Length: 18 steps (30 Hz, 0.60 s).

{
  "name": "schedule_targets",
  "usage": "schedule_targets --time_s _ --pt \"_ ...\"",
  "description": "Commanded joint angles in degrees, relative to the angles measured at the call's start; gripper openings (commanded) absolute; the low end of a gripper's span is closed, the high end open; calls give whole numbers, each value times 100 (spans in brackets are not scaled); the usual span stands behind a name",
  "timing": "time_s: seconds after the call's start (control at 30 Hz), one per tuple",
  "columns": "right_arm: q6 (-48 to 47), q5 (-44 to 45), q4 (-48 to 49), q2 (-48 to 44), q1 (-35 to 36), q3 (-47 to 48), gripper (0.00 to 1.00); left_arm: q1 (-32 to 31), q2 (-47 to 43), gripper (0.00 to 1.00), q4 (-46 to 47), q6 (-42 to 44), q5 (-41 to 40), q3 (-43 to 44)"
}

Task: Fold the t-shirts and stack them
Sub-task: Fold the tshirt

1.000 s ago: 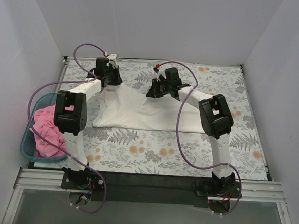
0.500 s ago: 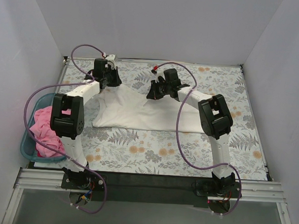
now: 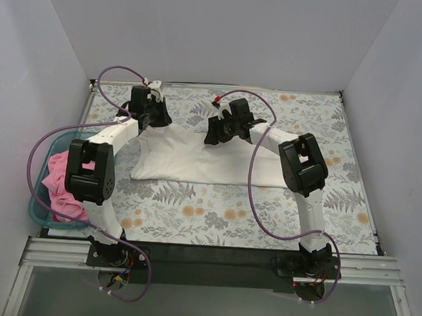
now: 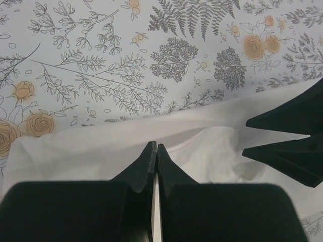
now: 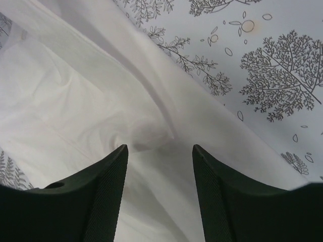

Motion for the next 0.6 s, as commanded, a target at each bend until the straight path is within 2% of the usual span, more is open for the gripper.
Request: schedule_targets --time_s 0.0,0.2,0.57 --pt "-30 297 -235 -480 17 -180 53 -58 -330 0 -87 -31 -81 9" --pt "5 675 -367 -1280 17 -917 61 -111 -453 0 -201 -31 -142 27" --pt "216 693 -358 -2387 17 -2113 62 -120 -1085 0 -245 -207 -292 -570"
